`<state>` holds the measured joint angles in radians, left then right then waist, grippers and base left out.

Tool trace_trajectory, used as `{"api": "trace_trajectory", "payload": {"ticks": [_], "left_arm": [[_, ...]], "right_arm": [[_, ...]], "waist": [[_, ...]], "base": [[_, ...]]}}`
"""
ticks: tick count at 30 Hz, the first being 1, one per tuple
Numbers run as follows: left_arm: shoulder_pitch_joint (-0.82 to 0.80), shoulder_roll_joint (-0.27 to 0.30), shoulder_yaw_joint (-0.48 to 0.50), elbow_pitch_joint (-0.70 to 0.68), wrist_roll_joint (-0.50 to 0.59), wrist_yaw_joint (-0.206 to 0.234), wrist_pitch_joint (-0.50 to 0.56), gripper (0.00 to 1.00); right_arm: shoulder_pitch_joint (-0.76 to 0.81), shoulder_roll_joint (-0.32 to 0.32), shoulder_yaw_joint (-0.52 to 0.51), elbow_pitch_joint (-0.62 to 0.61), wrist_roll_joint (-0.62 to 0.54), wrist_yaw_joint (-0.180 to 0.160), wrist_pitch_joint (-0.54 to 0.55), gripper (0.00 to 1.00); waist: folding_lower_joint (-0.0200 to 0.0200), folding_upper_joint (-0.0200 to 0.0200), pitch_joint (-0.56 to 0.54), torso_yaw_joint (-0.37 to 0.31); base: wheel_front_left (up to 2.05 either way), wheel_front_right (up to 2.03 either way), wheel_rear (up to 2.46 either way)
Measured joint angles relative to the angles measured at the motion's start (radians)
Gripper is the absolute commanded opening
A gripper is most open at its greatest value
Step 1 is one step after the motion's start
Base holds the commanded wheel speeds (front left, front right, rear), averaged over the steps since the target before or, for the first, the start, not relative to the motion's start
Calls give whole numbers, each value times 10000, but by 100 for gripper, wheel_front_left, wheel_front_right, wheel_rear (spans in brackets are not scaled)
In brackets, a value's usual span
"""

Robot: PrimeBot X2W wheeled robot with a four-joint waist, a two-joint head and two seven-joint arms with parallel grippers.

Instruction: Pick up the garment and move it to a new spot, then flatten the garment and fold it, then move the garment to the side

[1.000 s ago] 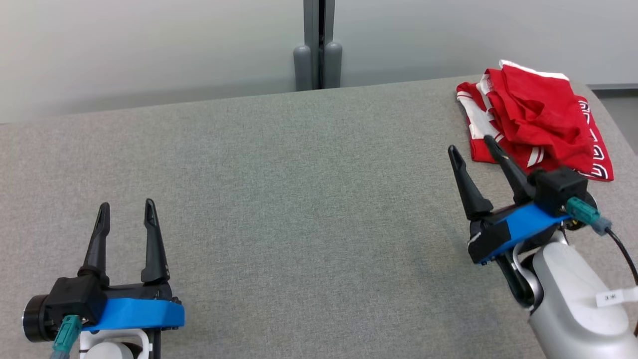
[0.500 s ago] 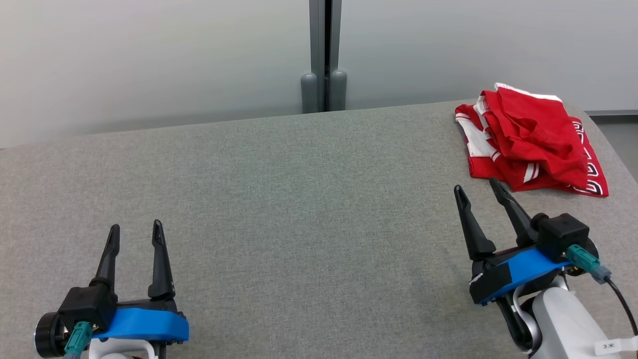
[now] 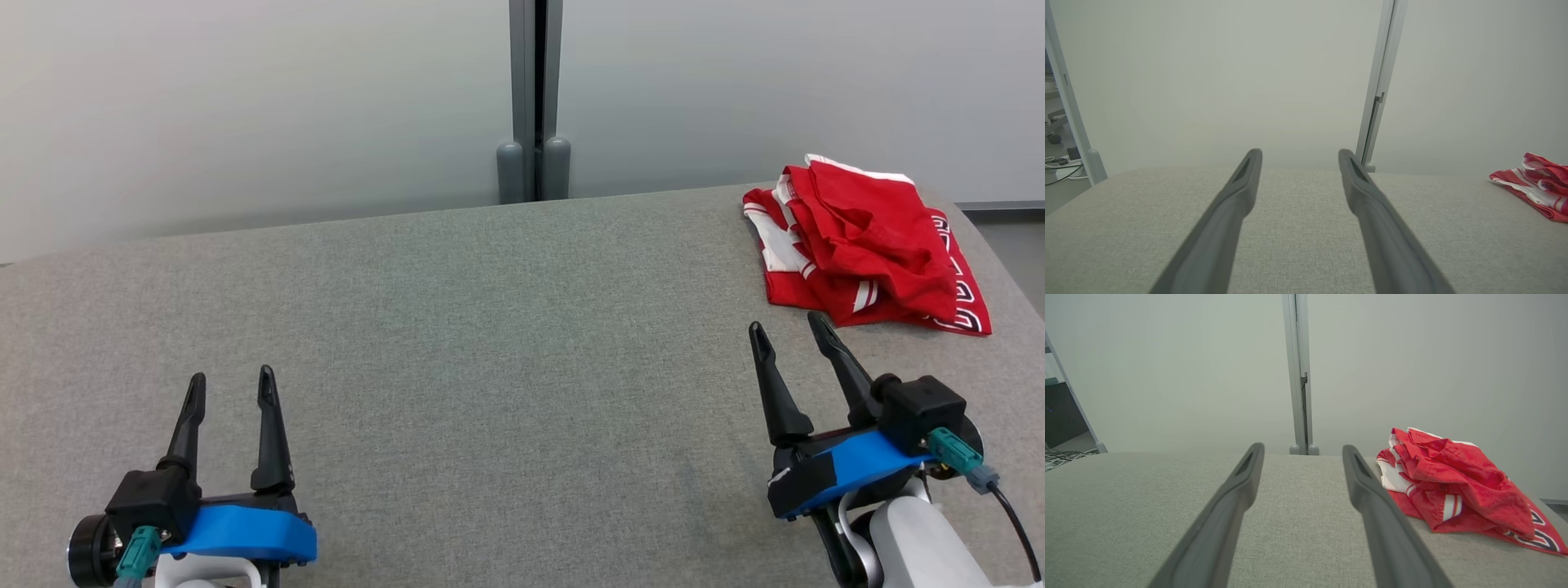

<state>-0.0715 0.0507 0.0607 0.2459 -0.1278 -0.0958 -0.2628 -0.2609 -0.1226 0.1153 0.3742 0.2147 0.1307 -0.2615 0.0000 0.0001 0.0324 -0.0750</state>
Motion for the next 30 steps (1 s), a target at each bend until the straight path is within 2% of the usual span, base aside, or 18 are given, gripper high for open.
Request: {"api": "trace_trajectory", "payload": {"ticks": [14,30], "left_arm": [[88,2,-23,198,42,40,0,100],[162,2,-94,267,-6,59,0,100]], "right_arm": [[885,485,-915,-631,-591,0,0,100],[1098,675,-936,-736,-834,0,-2,100]], "waist": [[0,0,-173,259],[0,0,-193,342]], "base": [[0,0,0],[0,0,0]]}}
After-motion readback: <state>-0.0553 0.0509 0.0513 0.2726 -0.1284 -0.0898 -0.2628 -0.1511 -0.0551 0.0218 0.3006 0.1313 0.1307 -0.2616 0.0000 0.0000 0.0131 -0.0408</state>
